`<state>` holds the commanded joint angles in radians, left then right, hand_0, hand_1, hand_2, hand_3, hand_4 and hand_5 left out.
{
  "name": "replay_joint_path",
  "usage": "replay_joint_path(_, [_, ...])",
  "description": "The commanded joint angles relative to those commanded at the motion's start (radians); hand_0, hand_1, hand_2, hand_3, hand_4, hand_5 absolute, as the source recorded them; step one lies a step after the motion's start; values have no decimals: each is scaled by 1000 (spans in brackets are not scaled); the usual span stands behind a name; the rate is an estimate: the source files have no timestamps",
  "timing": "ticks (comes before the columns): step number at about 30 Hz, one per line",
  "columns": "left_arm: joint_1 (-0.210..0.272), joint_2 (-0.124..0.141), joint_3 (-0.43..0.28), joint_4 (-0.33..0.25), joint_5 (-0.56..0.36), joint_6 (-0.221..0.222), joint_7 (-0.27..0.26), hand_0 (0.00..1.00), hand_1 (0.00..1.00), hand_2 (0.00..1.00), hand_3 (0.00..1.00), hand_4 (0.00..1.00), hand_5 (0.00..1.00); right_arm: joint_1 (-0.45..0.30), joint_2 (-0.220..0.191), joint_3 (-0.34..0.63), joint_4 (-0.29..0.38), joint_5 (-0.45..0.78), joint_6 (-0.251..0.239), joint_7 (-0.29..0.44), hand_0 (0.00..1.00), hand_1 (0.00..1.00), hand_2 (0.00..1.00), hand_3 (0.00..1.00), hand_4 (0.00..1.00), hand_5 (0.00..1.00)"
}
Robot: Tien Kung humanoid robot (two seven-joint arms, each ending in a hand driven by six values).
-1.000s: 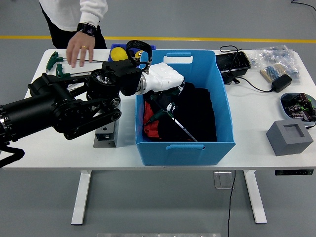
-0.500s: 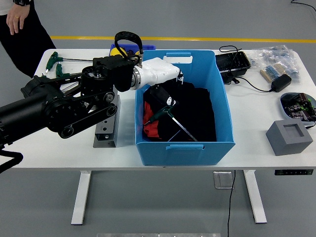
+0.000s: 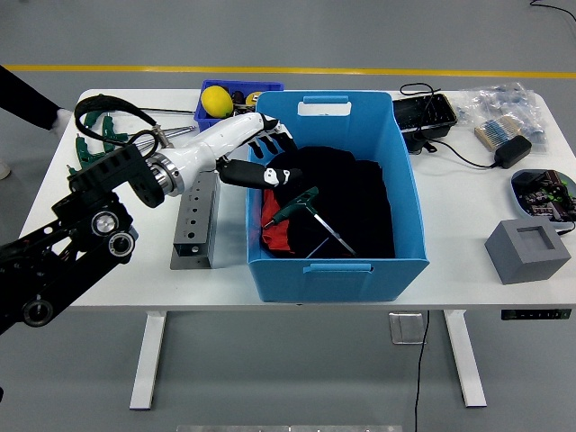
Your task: Lift tool from toolbox,place it in box,lift tool from toolbox,place it in box
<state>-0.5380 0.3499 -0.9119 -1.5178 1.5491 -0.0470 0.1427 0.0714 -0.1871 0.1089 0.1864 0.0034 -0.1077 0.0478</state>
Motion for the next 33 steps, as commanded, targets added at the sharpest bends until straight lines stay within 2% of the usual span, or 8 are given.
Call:
replay_joint_path(3, [130, -19, -78, -45, -34, 25, -44, 596, 680, 724, 631, 824, 522, -3, 3, 5, 0, -5, 2, -1, 674, 642, 714, 572, 778, 722])
replay_joint_path(6, [254, -74, -143, -68, -110, 60, -93, 596, 680, 724, 631, 824, 522, -11, 9, 13, 0, -12, 3, -1, 674, 642, 714, 572, 778, 722])
replay_joint_path(8, [338, -114, -162, -75, -160, 91, -128, 596, 680, 724, 631, 824, 522, -17, 14, 10, 0, -10, 4, -1, 674, 642, 714, 572, 778, 722])
replay_joint_path(9, [377, -130, -167, -76, -192, 103, -145, 685, 738, 780, 682, 844, 603, -19, 15, 7, 0, -10, 5, -2, 674, 642, 714, 573, 778, 722])
replay_joint_path(13, [532, -172, -168, -67, -331, 123, -199, 685, 738, 780, 682, 844, 603, -25, 20, 7, 0, -26, 7, -2, 674, 642, 714, 573, 778, 722])
replay_joint_path(14, [539, -174, -167, -63, -354, 127, -205, 685, 738, 780, 682, 844, 603, -27, 21, 5, 0, -27, 7, -2, 674, 642, 714, 573, 778, 722])
replay_joint_path(15, [540, -175, -165, -59, -377, 131, -211, 823, 870, 933, 845, 891, 733, -29, 23, 2, 0, -27, 8, -2, 674, 639, 712, 571, 774, 719])
replay_joint_path(33, [507, -187, -134, -27, -485, 228, -354, 901, 949, 998, 897, 918, 813, -27, 41, 38, 4, -59, 12, -2, 676, 645, 711, 570, 772, 715])
